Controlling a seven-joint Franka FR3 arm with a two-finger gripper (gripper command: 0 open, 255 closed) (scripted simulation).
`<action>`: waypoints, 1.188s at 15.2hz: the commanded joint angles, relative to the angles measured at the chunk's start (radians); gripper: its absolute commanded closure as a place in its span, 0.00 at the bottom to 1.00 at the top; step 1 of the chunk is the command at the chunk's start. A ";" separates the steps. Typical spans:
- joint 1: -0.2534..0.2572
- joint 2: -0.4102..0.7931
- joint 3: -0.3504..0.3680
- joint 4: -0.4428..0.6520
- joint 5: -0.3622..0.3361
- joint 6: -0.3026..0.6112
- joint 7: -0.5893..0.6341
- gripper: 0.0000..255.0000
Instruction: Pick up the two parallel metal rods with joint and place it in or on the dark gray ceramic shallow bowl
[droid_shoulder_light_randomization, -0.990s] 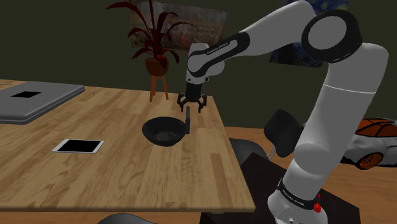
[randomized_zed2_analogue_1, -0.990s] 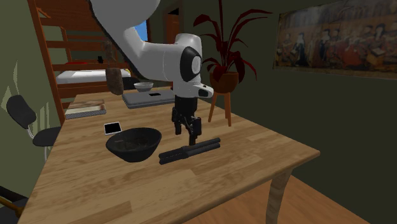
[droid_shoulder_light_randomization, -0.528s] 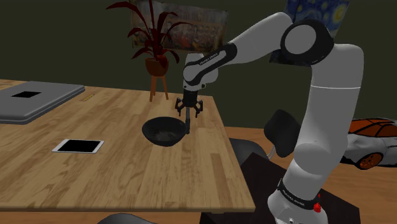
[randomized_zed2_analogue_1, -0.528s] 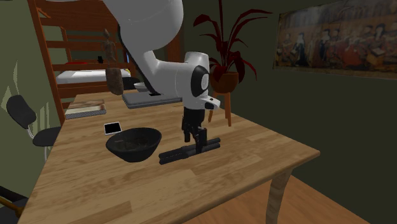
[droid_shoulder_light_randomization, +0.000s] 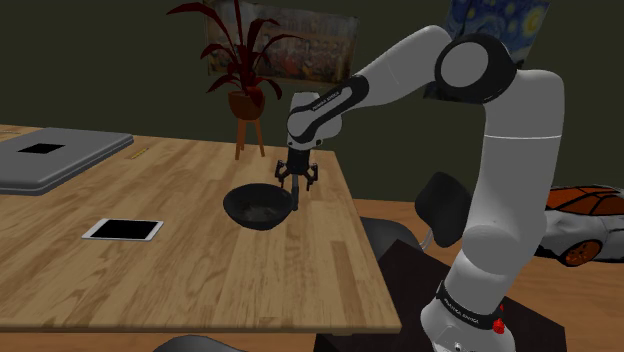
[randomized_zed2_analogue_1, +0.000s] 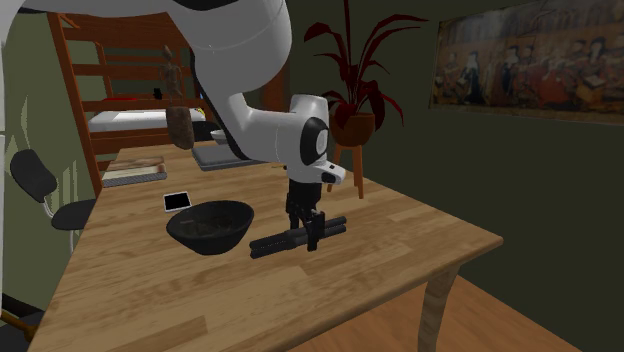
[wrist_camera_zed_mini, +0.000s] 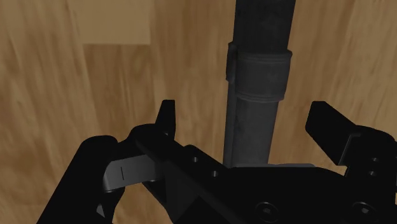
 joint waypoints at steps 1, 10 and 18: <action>0.000 0.001 0.000 0.000 0.000 0.001 0.000 0.00; 0.000 0.001 0.000 0.001 0.000 0.000 0.000 1.00; -0.001 -0.029 0.001 0.017 0.004 -0.046 -0.001 1.00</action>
